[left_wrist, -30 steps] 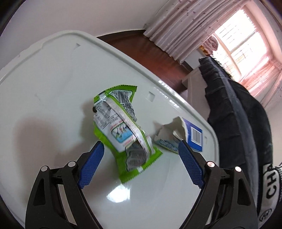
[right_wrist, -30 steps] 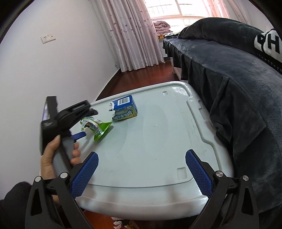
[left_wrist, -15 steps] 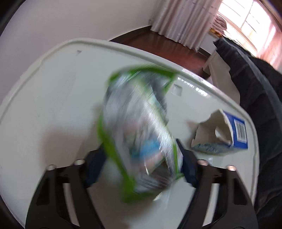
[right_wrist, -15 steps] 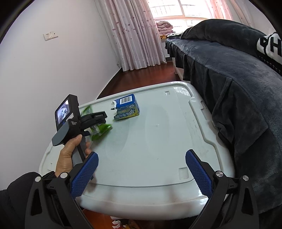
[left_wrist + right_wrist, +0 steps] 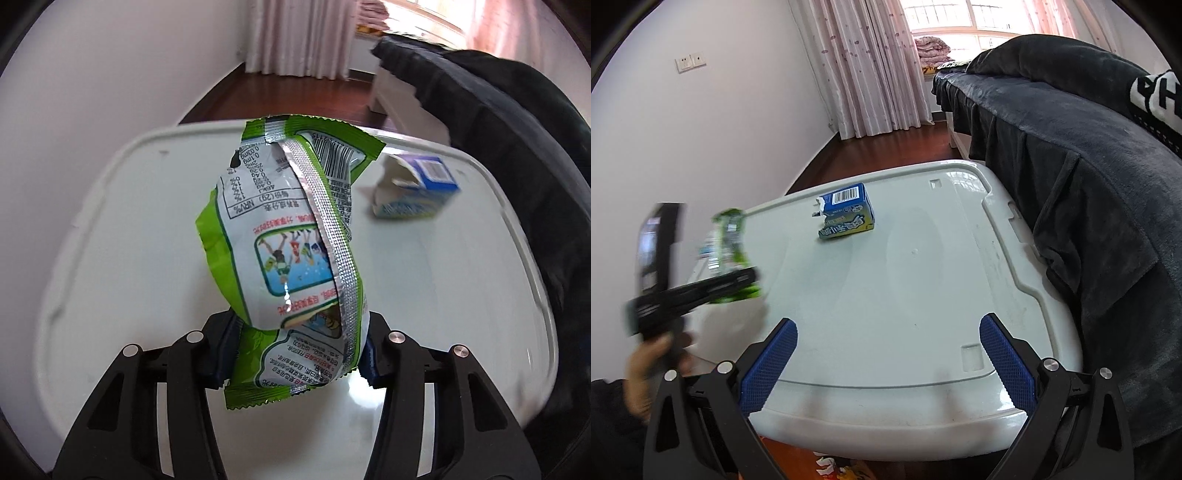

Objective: Collect trash
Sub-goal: 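Grasp the blue milk carton with the right tool while the left tool holds the wrapper, then carry wrapper and carton over the orange bucket and open both tools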

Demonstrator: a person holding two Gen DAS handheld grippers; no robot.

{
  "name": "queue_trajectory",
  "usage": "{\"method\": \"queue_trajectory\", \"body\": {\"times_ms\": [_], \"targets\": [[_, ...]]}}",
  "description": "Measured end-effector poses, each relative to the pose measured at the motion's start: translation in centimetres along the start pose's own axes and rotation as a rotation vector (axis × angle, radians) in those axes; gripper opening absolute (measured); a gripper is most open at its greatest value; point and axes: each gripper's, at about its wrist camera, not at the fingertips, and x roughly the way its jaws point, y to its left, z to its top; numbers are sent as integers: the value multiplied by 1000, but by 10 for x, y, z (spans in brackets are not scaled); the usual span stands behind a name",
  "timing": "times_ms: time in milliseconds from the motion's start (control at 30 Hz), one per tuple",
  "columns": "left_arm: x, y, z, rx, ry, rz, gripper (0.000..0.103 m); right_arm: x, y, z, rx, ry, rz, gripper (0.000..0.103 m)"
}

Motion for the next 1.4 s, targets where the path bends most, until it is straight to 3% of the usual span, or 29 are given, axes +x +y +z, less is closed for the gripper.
{"method": "queue_trajectory", "body": {"times_ms": [167,367,533,700,1067,1133,1200,1400], "targets": [[-55,5,-29,69,-51,-9,50,5,7,-3,-21,1,-10,97],[-70,-1,-46,105,-173,0,50,14,32,21,-82,-10,30,98],[-59,3,-46,44,-128,-61,50,52,64,66,-185,-34,52,98],[-69,7,-48,22,-158,-65,50,128,79,96,-132,40,31,98],[-62,31,-52,-66,-113,-80,50,214,86,110,-116,82,-86,97],[-62,32,-52,-68,-112,-75,50,218,86,108,-121,91,-99,78],[-61,33,-53,-71,-112,-70,50,216,84,104,-139,82,-133,65],[-61,32,-54,-68,-114,-61,50,197,74,93,-99,69,-119,62]]}}
